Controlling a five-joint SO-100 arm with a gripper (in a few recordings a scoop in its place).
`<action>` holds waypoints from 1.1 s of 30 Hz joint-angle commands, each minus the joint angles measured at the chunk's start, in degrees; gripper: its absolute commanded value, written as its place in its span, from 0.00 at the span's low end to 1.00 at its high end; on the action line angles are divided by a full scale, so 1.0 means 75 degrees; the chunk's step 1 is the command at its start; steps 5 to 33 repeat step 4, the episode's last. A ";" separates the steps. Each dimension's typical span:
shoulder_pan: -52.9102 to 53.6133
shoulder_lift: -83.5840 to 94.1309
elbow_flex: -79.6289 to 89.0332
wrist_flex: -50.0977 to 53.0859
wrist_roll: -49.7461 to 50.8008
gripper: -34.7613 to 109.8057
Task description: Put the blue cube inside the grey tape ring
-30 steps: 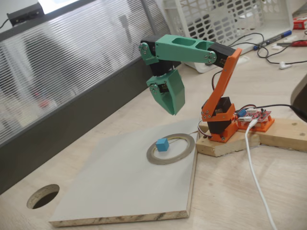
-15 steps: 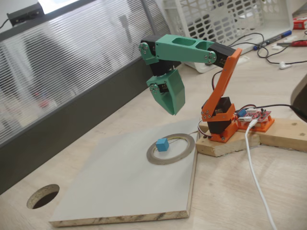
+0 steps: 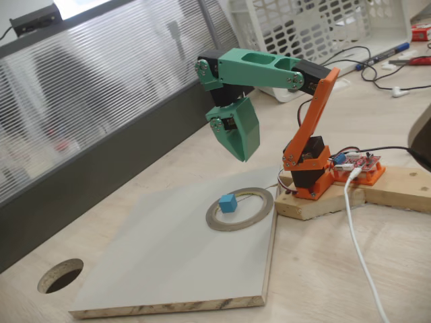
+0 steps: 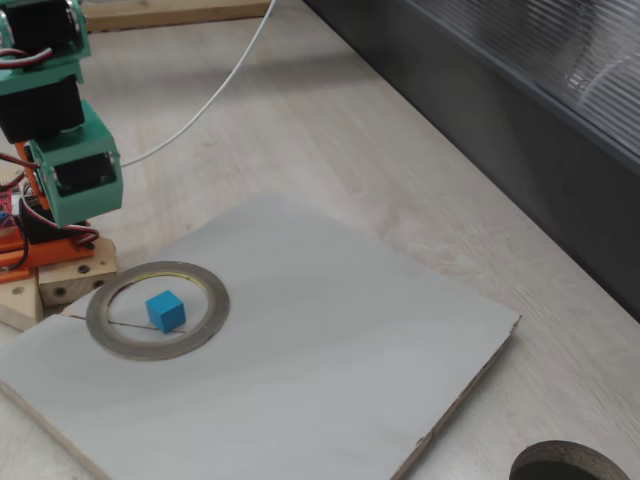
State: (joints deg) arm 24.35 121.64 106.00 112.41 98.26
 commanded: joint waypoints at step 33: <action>0.0094 0.0187 0.0129 0.0035 0.0070 0.26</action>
